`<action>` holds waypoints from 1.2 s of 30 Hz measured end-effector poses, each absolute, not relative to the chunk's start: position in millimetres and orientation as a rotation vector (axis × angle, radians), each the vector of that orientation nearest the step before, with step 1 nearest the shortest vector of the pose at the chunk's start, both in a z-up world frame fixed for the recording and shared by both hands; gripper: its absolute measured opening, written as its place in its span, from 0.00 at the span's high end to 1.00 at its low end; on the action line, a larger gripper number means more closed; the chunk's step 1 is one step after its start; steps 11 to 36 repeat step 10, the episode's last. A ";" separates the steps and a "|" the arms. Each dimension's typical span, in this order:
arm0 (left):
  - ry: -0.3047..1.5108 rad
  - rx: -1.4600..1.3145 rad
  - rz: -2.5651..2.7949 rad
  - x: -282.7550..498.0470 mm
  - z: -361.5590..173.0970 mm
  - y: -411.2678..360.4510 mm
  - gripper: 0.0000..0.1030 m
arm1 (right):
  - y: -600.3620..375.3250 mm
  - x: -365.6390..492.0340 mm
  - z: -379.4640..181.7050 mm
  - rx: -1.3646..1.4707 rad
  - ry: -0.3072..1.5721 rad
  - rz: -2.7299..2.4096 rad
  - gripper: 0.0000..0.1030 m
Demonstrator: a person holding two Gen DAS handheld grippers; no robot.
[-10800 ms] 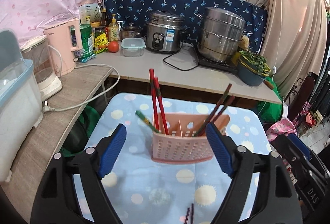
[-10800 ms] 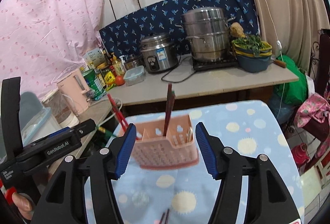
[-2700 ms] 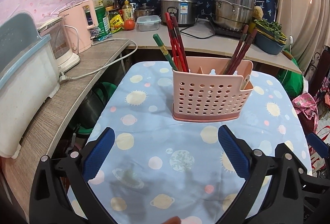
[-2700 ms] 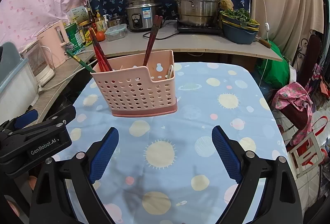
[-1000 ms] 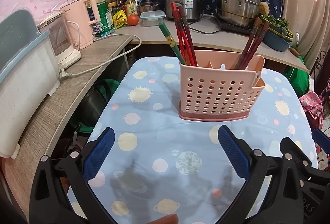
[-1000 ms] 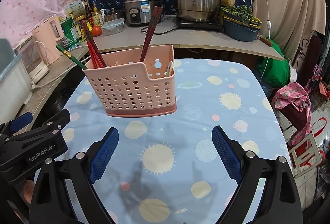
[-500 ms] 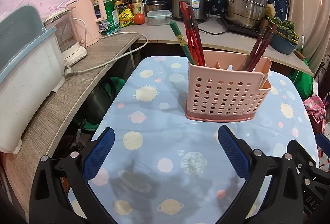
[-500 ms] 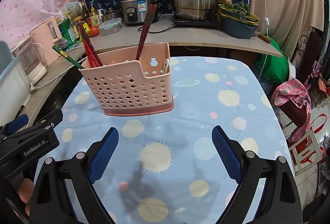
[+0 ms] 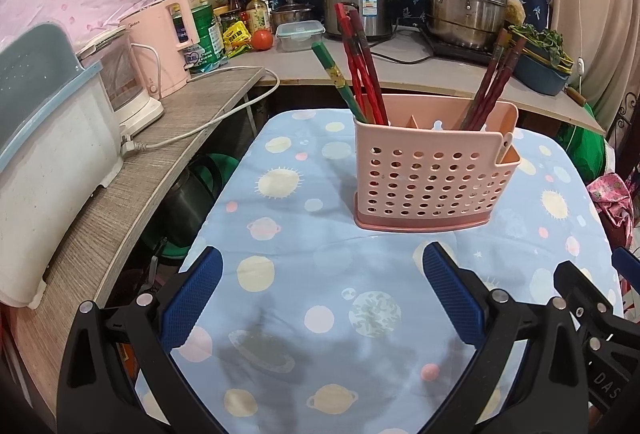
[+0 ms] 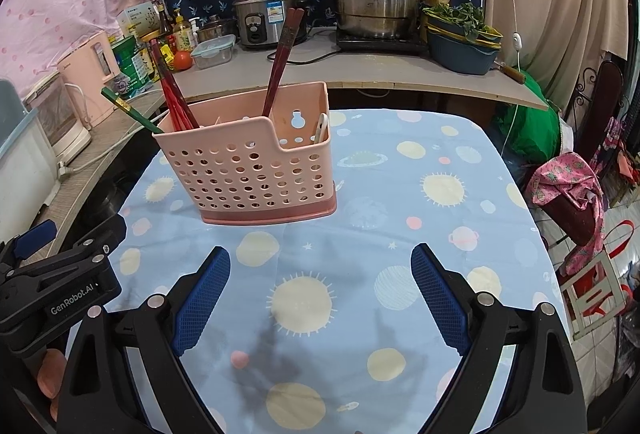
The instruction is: Organize utensils
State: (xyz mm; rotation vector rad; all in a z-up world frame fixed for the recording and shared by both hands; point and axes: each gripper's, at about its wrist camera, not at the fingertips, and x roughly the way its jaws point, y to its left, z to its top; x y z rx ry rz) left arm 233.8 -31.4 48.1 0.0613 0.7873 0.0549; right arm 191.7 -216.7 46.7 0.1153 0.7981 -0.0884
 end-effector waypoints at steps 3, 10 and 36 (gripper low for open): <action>0.789 0.068 0.047 234.1 47.6 -32.7 0.07 | -216.7 191.7 46.7 0.115 0.799 -0.088 0.15; 0.787 0.082 0.040 233.2 46.1 -36.8 0.07 | -216.7 192.3 47.7 0.114 0.803 -0.089 0.15; 0.787 0.082 0.040 233.2 46.1 -36.8 0.07 | -216.7 192.3 47.7 0.114 0.803 -0.089 0.15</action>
